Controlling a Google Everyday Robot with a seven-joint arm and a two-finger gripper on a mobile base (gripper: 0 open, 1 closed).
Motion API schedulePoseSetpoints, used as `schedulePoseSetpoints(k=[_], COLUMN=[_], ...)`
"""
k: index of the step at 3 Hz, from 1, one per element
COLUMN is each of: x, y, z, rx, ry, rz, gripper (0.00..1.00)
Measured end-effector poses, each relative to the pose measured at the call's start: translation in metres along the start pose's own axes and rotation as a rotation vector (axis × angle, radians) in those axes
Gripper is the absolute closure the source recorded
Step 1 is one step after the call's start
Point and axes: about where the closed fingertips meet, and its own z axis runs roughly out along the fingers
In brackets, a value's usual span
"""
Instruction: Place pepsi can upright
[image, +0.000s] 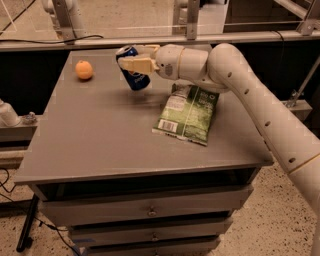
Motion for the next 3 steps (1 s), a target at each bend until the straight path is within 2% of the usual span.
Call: schedulePoseSetpoints(k=[1,2,3], x=[0.010,0.016,0.019], y=[0.002,0.005,0.008], z=[0.002,-0.001,-0.013], rx=[-0.023,-0.045,-0.045], ry=[-0.041,-0.045,-0.029], rz=[0.003,-0.013,-0.024], gripper=[1.00,0.81,0.58])
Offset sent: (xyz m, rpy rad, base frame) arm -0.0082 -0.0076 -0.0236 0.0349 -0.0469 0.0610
